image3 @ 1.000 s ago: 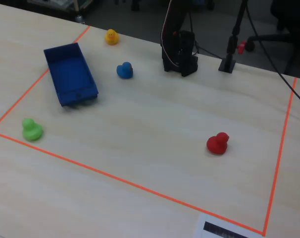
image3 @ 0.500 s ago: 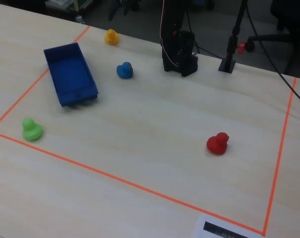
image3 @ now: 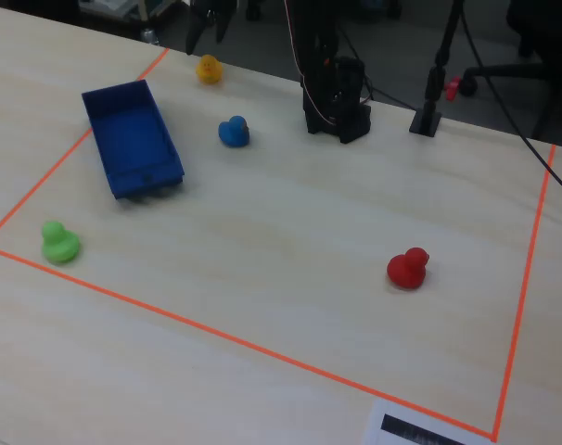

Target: Grasp yellow duck and put it into box.

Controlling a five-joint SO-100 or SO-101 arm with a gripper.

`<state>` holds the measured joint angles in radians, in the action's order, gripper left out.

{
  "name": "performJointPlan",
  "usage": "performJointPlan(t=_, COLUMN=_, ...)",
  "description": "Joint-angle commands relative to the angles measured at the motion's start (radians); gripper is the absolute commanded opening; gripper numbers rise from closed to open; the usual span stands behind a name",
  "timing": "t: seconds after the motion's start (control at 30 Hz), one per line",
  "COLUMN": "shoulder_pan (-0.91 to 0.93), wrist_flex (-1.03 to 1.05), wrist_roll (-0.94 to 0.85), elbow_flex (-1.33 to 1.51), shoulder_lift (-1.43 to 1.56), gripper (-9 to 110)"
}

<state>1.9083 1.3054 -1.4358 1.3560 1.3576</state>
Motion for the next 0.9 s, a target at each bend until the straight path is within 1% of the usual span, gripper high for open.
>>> performJointPlan(t=0.0, shoulder_pan=-0.005, wrist_flex=0.009, wrist_roll=-0.018, elbow_flex=-0.057, shoulder_lift=-0.009, gripper=39)
performJointPlan(t=0.47, shoulder_pan=0.064, wrist_flex=0.060, wrist_roll=-0.098, elbow_flex=0.038, shoulder_lift=-0.029, gripper=41)
performJointPlan(t=0.67, shoulder_pan=0.083, wrist_flex=-0.023, wrist_roll=-0.137, elbow_flex=0.112, shoulder_lift=-0.044, gripper=41)
performJointPlan(t=0.87, shoulder_pan=0.044, wrist_flex=-0.049, wrist_roll=-0.126, elbow_flex=0.074, shoulder_lift=-0.086, gripper=40)
